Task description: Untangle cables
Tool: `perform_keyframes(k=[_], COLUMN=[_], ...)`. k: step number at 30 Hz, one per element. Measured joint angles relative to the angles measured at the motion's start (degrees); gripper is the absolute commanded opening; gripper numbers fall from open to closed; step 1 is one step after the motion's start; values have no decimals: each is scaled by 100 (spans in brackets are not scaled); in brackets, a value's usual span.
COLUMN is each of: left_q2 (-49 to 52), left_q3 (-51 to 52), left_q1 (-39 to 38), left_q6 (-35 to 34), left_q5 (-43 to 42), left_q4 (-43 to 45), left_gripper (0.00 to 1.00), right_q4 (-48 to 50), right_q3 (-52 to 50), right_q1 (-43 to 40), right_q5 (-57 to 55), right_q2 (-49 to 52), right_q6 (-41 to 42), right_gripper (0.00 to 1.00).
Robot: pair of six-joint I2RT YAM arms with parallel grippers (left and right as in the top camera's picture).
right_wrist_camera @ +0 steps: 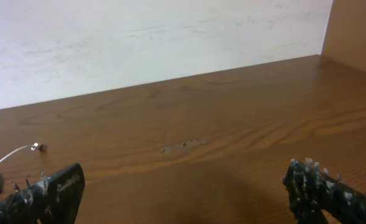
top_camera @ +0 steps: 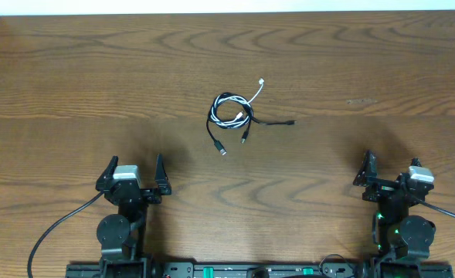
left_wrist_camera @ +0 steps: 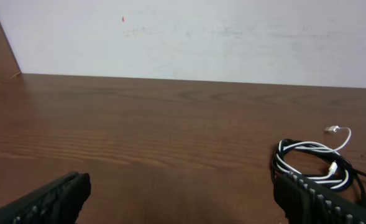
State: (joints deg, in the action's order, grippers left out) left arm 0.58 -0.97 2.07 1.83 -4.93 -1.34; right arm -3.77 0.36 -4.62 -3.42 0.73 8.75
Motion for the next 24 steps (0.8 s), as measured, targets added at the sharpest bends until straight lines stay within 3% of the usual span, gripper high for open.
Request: perform_keyframes(k=[24], left_q2=[33], left_q3=[0], left_q1=[0], left_q6=[-2], left_q5=[0], left_q4=[-2], left_gripper=[99], right_q4=[-2], right_q3=[0], right_q1=[0], right_q5=[0], right_q2=[52], right_q6=[0], right_gripper=[99])
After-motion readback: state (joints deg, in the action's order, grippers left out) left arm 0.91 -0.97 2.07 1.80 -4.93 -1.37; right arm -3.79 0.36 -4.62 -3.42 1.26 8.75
